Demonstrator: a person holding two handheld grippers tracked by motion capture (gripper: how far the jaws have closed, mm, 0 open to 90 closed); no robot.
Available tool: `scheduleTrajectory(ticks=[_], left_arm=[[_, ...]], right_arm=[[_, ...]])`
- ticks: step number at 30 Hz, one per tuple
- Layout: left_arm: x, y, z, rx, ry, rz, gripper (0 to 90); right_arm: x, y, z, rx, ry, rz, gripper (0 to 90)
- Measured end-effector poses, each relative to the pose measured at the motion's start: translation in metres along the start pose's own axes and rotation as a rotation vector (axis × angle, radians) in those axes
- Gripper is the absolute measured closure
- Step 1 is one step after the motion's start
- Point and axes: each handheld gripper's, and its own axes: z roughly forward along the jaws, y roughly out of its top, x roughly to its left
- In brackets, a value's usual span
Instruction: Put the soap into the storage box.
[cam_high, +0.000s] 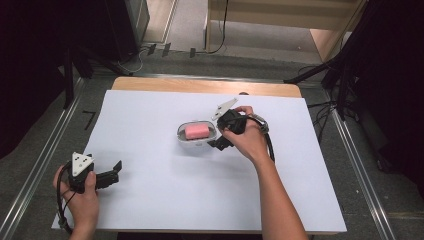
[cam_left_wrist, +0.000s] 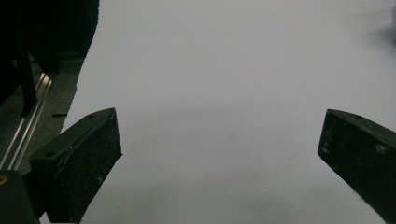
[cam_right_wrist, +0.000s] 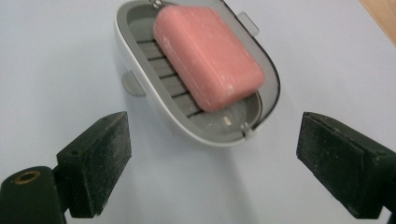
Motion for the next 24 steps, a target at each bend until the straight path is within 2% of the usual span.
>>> scheduleTrajectory(ticks=[5,24], left_arm=[[0.0,0.0,0.0,0.001,0.002,0.0,0.0],[-0.001,0.0,0.0,-0.001,0.007,0.003,0.0]], right_arm=[[-0.002,-0.019,-0.008,-0.035,-0.009,0.056,10.9],[0.0,-0.069,-0.026,-0.053,-0.051,0.147,11.7]])
